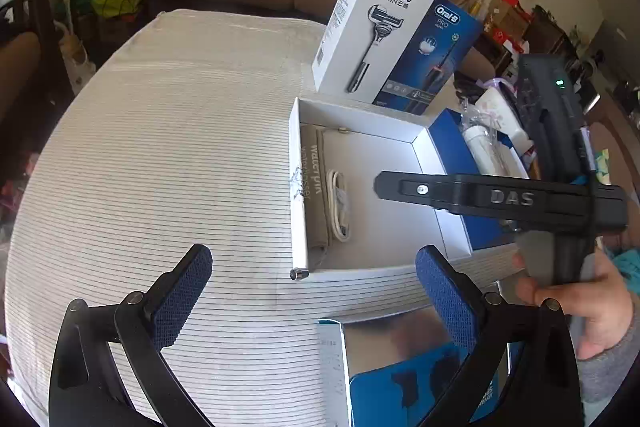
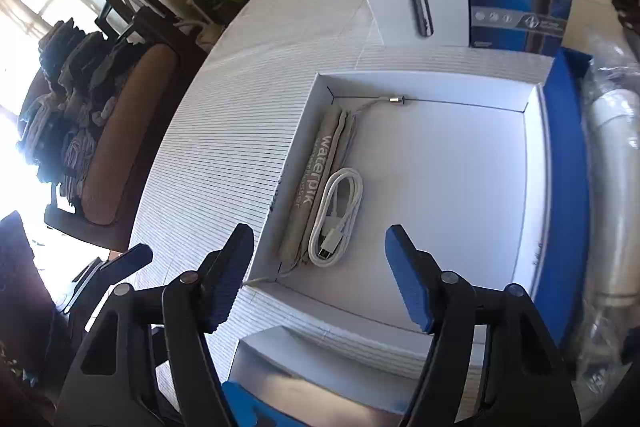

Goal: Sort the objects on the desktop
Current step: 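Reach the right tool into the white box toward the white USB cable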

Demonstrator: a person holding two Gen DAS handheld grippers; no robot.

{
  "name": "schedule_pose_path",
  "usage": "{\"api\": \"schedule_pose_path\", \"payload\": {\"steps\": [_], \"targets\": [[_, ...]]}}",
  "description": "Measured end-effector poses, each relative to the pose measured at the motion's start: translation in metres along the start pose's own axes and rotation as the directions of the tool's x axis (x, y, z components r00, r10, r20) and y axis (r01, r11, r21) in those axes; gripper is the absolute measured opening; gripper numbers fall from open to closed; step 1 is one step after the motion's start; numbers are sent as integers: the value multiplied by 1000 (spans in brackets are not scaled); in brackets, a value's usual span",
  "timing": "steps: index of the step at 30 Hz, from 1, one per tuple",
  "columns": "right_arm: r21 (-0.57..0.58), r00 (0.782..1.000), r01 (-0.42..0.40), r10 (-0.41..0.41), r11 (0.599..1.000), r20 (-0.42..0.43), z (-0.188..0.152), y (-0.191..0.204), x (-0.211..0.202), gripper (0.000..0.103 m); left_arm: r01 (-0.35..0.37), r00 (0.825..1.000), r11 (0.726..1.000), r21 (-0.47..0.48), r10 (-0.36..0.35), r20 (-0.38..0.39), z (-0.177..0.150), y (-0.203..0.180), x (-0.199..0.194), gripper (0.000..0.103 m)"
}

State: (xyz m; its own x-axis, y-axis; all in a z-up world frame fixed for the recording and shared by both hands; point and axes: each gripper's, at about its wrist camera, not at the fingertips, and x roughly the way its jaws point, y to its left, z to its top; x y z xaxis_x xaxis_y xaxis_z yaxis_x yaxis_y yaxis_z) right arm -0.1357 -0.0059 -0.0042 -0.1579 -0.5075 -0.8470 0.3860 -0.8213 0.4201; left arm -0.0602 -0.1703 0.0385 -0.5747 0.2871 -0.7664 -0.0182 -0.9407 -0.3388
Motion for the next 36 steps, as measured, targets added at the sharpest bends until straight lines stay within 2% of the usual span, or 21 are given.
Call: {"api": "schedule_pose_path", "payload": {"steps": [7,15,18,19,23,28,31,36], "targets": [[2,999,5,-4,1000,-54,12,-2,43,63,41,999,999,-30,-41,7,1,15,11,103],[25,995,-16,19,1000,-98,12,-8,67,58,83,997,996,-40,-83,10,0,20,11,103],[-2,996,-3,3,1000,-94,11,-6,66,51,101,995,994,-47,-100,11,0,21,12,103],[-7,995,6,-7,1000,-95,11,-6,66,42,102,995,994,-46,-101,10,-1,20,12,103],[10,995,-28,29,1000,-100,11,-13,64,27,107,994,993,-42,-107,3,-3,19,15,103],[-20,997,-17,15,1000,-78,9,-9,49,22,116,993,992,-57,-116,2,-3,24,17,103],[-9,997,-44,44,999,-59,8,-12,33,13,123,992,991,-56,-123,4,-4,22,16,103],[-19,997,-35,33,999,-64,8,-16,19,11,132,991,991,12,-132,-4,-7,6,18,103]]}}
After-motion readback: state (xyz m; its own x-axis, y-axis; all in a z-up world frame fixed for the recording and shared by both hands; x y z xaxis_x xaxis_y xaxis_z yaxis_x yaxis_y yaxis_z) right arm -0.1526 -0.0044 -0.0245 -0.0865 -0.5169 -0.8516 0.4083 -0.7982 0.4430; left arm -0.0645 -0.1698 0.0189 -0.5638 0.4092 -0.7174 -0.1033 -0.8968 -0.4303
